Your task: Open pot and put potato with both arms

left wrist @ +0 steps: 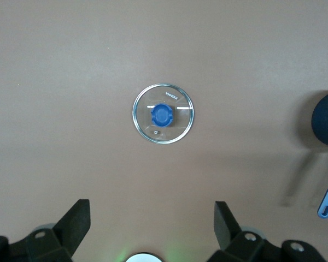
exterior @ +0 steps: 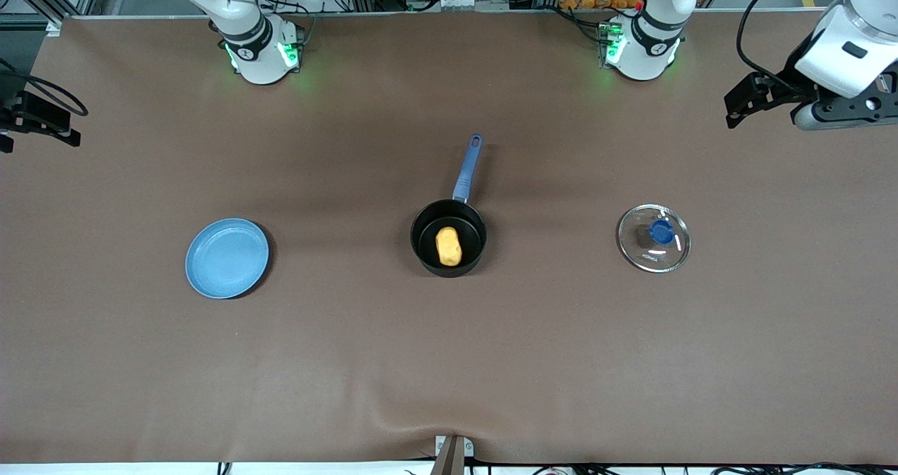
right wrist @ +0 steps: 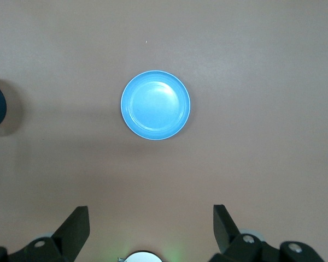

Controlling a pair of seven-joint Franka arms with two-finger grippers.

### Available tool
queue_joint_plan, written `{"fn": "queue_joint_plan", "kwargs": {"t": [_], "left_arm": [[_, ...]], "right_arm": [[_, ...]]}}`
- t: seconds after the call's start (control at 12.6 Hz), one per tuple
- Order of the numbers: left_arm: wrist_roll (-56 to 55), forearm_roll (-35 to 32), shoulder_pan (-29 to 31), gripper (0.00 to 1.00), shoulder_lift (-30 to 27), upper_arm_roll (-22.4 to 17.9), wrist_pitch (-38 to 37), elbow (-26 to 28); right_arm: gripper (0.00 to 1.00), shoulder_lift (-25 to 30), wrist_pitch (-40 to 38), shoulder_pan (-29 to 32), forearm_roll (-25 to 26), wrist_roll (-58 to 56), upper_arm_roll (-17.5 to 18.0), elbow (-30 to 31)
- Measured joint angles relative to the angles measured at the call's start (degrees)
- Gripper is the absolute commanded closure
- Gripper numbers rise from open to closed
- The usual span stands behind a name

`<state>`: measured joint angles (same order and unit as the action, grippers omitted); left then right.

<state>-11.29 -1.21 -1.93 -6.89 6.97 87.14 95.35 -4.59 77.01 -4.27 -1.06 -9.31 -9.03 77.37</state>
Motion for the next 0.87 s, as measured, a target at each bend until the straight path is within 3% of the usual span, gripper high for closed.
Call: {"fn": "queue_joint_plan", "kwargs": {"t": [0.87], "left_arm": [[0.0,0.3,0.1,0.00,1.1,0.0,-2.7,-2.4]], "right_arm": [[0.00,0.0,0.7,-0.2,-1.2,0.0,0.1,2.1]]}}
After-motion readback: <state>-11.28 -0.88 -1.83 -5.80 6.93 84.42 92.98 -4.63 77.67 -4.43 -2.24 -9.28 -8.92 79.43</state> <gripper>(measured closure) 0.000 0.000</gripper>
